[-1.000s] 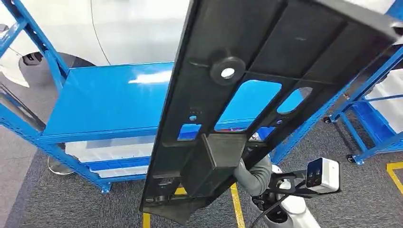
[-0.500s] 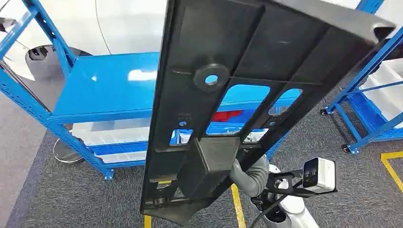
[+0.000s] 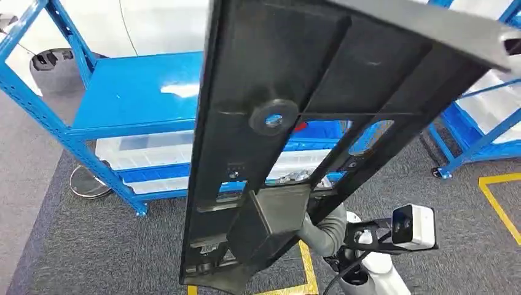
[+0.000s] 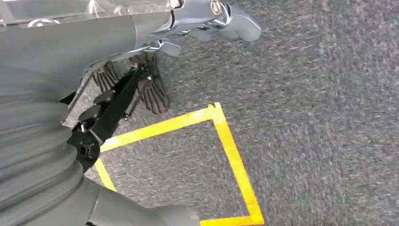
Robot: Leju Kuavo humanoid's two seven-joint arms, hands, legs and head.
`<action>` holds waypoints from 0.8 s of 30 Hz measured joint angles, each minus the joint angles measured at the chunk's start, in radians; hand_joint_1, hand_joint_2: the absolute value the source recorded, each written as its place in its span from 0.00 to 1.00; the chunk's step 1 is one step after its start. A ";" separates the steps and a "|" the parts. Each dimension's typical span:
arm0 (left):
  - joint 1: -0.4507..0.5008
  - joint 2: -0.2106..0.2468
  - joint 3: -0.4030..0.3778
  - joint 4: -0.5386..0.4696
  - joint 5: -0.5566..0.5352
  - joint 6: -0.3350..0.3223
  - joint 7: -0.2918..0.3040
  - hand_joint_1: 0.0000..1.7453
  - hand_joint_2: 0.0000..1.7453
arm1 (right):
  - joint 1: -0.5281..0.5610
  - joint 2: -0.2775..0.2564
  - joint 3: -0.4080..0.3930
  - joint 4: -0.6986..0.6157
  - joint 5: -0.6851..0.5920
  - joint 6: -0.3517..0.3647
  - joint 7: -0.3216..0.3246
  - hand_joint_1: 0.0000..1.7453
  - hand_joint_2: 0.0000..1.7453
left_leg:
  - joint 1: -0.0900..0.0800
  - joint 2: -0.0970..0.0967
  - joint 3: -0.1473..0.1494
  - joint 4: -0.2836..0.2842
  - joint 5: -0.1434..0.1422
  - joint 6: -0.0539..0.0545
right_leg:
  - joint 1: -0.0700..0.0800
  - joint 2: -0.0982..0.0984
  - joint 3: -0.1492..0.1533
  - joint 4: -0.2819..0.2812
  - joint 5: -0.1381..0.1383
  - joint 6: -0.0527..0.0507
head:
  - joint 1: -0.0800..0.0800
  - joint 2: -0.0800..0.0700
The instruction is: Take the parts from the cabinet and place them on the table.
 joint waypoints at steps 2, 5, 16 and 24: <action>0.001 0.000 0.000 0.000 0.000 -0.005 0.003 0.00 1.00 | 0.003 0.006 -0.008 -0.003 0.009 0.008 0.000 1.00 1.00 | 0.004 -0.003 -0.005 0.006 -0.003 -0.011 | -0.008 -0.005 -0.003 -0.011 0.020 -0.020 | 0.000 0.000; 0.002 -0.001 0.000 0.000 0.000 -0.008 0.004 0.00 1.00 | 0.005 0.018 -0.013 -0.004 0.011 0.009 0.000 1.00 1.00 | 0.005 -0.006 -0.071 0.186 -0.138 -0.019 | -0.002 -0.006 -0.022 -0.010 0.036 -0.036 | -0.003 0.000; 0.002 0.003 0.000 -0.002 0.000 -0.024 0.006 0.00 1.00 | 0.013 0.028 -0.026 -0.025 0.047 0.013 0.004 1.00 1.00 | -0.008 -0.007 0.085 -0.001 -0.086 0.010 | 0.002 -0.005 -0.059 0.006 0.055 -0.004 | -0.008 0.000; -0.001 -0.002 0.002 -0.002 0.000 -0.024 0.012 0.00 1.00 | 0.030 0.028 -0.035 -0.035 0.079 0.043 -0.021 1.00 1.00 | 0.002 0.005 0.081 -0.012 -0.075 0.033 | -0.013 -0.002 -0.204 0.287 -0.041 0.025 | -0.005 0.000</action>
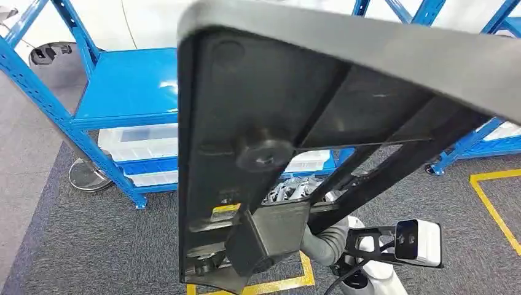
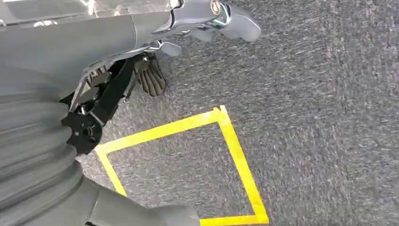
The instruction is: Take the parts from the cabinet and place them on the table.
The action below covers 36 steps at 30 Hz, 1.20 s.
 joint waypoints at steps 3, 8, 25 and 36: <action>0.001 -0.002 0.000 0.000 0.000 0.000 0.005 0.00 1.00 | -0.001 0.000 -0.006 -0.001 -0.008 0.006 -0.008 1.00 1.00 | -0.001 0.011 0.001 0.011 -0.008 -0.009 | 0.001 -0.044 0.109 -0.250 0.115 -0.008 | 0.000 0.000; -0.001 -0.002 0.000 0.000 0.000 -0.004 0.013 0.00 1.00 | 0.000 0.000 -0.023 -0.002 0.008 -0.009 -0.017 1.00 1.00 | -0.010 0.048 -0.002 0.014 -0.011 -0.036 | 0.008 -0.016 0.103 -0.269 0.123 -0.040 | -0.002 0.000; -0.007 0.010 -0.001 0.000 0.000 0.015 0.076 0.00 1.00 | -0.023 -0.056 -0.075 -0.017 0.035 -0.122 -0.056 1.00 1.00 | 0.009 -0.028 0.013 0.014 -0.021 -0.003 | 0.009 0.047 0.039 -0.201 0.108 -0.004 | 0.010 0.000; -0.007 -0.006 0.000 0.003 0.000 -0.001 0.068 0.00 1.00 | -0.111 -0.122 -0.020 -0.018 -0.052 -0.163 -0.047 1.00 1.00 | -0.006 0.085 0.012 0.019 -0.026 -0.021 | 0.022 -0.055 0.090 -0.259 0.125 -0.025 | 0.012 0.000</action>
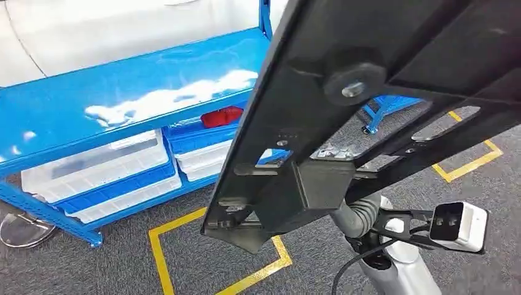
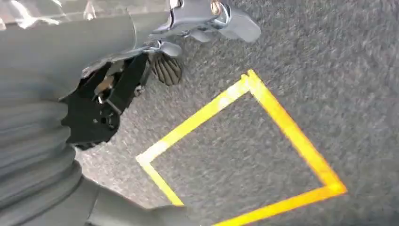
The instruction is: Take the parts from the cabinet and place them on the table.
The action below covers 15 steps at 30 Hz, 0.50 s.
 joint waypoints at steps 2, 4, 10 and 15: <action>-0.001 -0.006 0.000 0.001 0.000 -0.003 -0.008 0.00 1.00 | 0.024 -0.018 0.002 -0.003 0.011 0.001 -0.020 1.00 1.00 | -0.001 0.019 0.006 -0.004 0.000 -0.011 | 0.001 0.021 -0.004 -0.005 0.004 -0.010 | 0.001 0.000; 0.002 -0.010 0.000 0.001 0.000 -0.005 -0.010 0.00 1.00 | 0.036 -0.028 0.004 -0.010 0.018 0.002 -0.025 1.00 1.00 | 0.006 -0.054 -0.008 0.031 -0.036 -0.022 | -0.012 0.040 0.000 -0.015 0.014 -0.024 | 0.000 0.000; 0.017 -0.014 0.000 0.002 0.000 -0.009 -0.011 0.00 1.00 | 0.058 -0.037 0.017 -0.011 0.027 0.005 -0.029 1.00 1.00 | 0.008 -0.099 -0.112 0.258 -0.101 -0.025 | -0.009 0.118 -0.004 -0.009 0.017 -0.030 | -0.004 0.000; 0.022 -0.021 0.000 0.002 -0.002 -0.019 -0.024 0.00 1.00 | 0.118 -0.034 0.003 -0.033 0.077 0.088 -0.030 1.00 1.00 | 0.014 -0.185 -0.005 0.008 -0.008 -0.013 | -0.013 0.175 -0.019 0.005 0.018 -0.005 | -0.003 0.000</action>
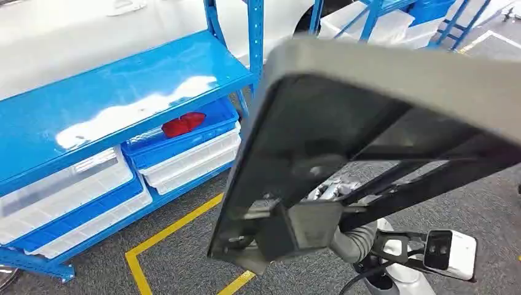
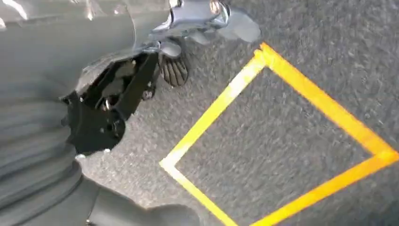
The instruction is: Take the parts from the cabinet and place them on the table.
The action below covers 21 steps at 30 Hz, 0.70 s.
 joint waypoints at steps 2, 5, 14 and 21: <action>-0.001 0.000 0.000 0.000 0.003 -0.003 0.003 0.00 1.00 | -0.002 0.021 -0.012 0.002 0.011 0.017 0.014 1.00 1.00 | -0.005 0.023 0.001 0.002 0.002 0.009 | -0.005 0.026 -0.006 -0.005 0.008 0.014 | 0.002 0.000; -0.007 0.002 0.001 0.000 0.003 -0.008 0.017 0.00 1.00 | -0.036 0.039 -0.013 0.001 -0.007 -0.010 0.044 1.00 1.00 | 0.003 0.068 0.006 -0.015 0.013 0.032 | 0.002 -0.078 -0.045 0.080 -0.050 0.025 | 0.015 0.000; -0.010 0.026 0.001 0.000 0.003 -0.009 0.034 0.00 1.00 | -0.101 0.053 -0.037 0.001 -0.068 -0.047 0.073 1.00 1.00 | -0.012 0.170 0.012 -0.010 0.001 0.016 | 0.008 -0.194 0.013 -0.002 -0.014 0.015 | 0.016 0.000; -0.014 0.043 0.001 0.000 0.003 -0.006 0.019 0.00 1.00 | -0.116 0.053 -0.047 0.002 -0.098 -0.034 0.066 1.00 1.00 | -0.005 0.098 -0.040 0.125 -0.092 -0.014 | 0.001 -0.117 0.007 -0.015 0.001 -0.027 | 0.011 0.000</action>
